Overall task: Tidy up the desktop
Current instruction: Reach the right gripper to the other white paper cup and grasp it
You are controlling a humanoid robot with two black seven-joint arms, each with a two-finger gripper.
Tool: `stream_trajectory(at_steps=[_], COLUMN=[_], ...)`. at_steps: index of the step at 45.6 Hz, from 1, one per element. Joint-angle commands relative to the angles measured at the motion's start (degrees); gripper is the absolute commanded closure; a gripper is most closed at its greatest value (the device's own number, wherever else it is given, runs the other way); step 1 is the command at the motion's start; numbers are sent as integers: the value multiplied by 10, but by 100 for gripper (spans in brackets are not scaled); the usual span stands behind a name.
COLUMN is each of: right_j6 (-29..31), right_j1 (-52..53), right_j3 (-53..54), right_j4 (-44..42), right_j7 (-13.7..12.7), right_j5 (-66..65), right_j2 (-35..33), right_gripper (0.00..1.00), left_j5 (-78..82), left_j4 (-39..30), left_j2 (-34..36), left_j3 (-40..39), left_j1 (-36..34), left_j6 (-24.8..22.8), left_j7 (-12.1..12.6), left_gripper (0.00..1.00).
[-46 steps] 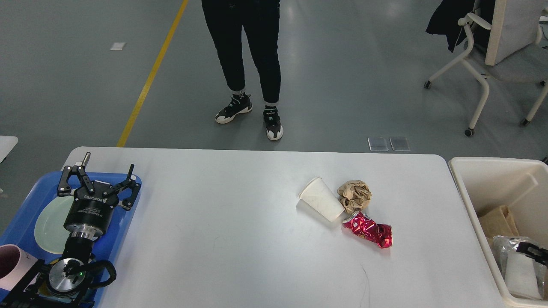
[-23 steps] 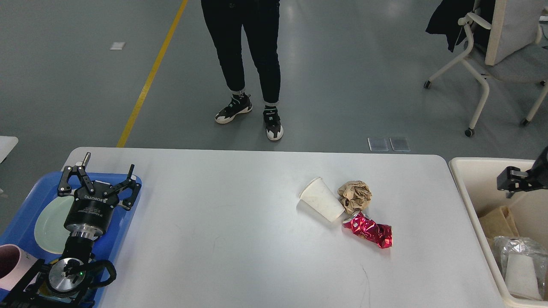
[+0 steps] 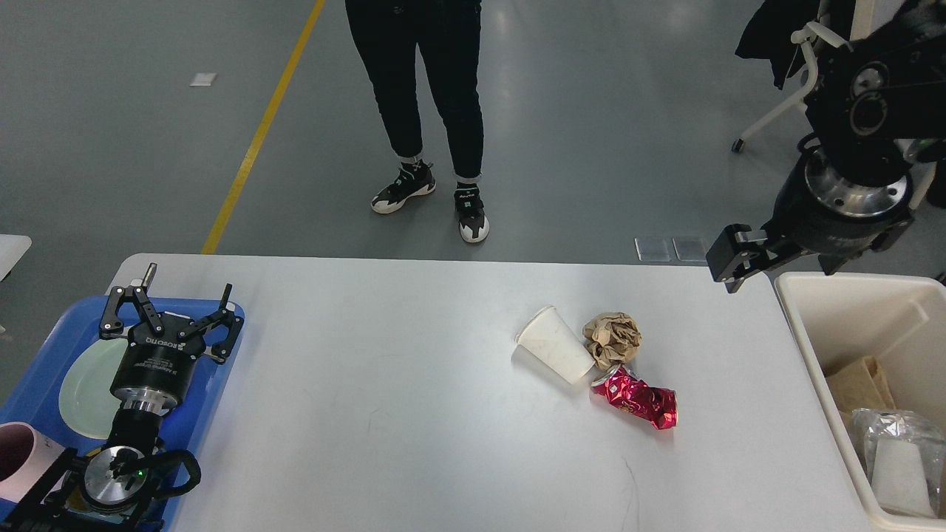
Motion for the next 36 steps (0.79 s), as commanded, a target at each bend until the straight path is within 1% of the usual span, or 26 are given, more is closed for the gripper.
stream_trajectory(at_steps=[1,7,19,22,25,29,32,36], right_j6=[-6,-19,-59,-73,-81,-91,-101,-103], right_j1=[35,26,-76,-105,-135,-194,-253,-317], right_j3=[46,83,101,102,102,111,135,166], right_j4=[31,30,17,2,-24,-80,-140,-217], right_j7=[1,1,0,-2,-2,-2,-2,-2], right_j5=[17,15,6,4,4,4,3,3], right_j2=[36,46,50,53,67,72,78,110], right_gripper=[0,0,0,0,0,0,0,0], left_j5=[0,0,0,0,0,0,0,0], left_j4=[0,0,0,0,-1,0,0,0], left_j2=[0,0,0,0,0,0,0,0], left_j3=[0,-1,-1,-1,-1,-1,-1,-1], left_j1=[0,0,0,0,0,0,0,0], left_j6=[0,0,0,0,0,0,0,0], left_j7=[0,-1,0,0,0,0,0,0], left_gripper=[3,3,3,3,3,3,3,3])
